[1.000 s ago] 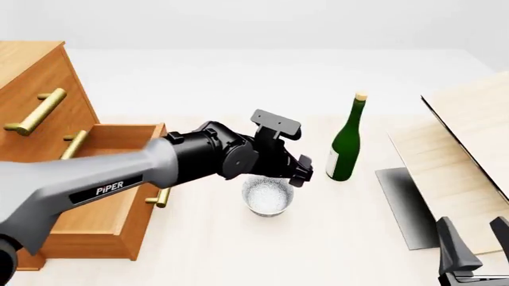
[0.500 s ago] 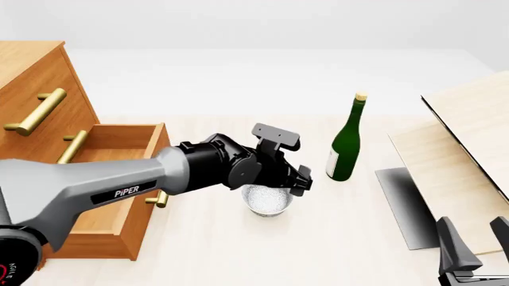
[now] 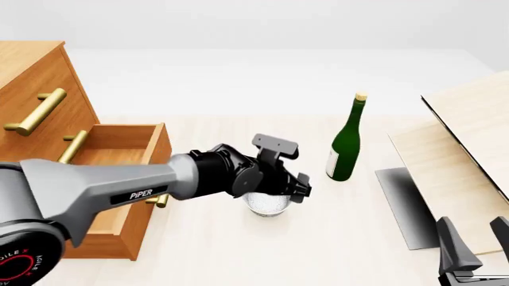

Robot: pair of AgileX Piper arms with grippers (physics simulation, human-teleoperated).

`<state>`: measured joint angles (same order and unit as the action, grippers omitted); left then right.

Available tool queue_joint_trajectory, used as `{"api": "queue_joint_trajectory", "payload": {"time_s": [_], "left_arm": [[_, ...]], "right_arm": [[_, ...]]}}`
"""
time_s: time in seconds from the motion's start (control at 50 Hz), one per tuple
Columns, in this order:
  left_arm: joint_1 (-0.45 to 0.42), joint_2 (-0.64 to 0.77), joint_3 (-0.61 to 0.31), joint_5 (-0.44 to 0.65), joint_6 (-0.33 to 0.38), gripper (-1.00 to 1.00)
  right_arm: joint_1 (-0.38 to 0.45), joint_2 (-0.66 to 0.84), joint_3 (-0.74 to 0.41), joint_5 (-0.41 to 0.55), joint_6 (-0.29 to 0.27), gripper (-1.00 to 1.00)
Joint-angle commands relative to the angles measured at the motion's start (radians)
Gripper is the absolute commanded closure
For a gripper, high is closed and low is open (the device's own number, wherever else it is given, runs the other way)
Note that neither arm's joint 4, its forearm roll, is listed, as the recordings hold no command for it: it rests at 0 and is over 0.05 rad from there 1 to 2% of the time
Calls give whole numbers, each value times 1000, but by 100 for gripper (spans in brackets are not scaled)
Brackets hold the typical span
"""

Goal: Put the bowl in the bottom drawer of the cabinet.

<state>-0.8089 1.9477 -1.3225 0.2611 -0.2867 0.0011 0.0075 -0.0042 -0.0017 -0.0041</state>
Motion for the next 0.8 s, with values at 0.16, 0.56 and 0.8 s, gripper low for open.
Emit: {"api": "queue_joint_trajectory", "payload": {"time_s": [0.16, 0.56, 0.8], "left_arm": [[8, 36, 22, -37, -33, -100], [11, 66, 24, -60, -50, -100], [-3, 79, 28, -81, -63, -100]], "right_arm": [[0, 0, 0, 0, 0, -100], [0, 0, 0, 0, 0, -100], [0, 0, 0, 0, 0, -100]]}}
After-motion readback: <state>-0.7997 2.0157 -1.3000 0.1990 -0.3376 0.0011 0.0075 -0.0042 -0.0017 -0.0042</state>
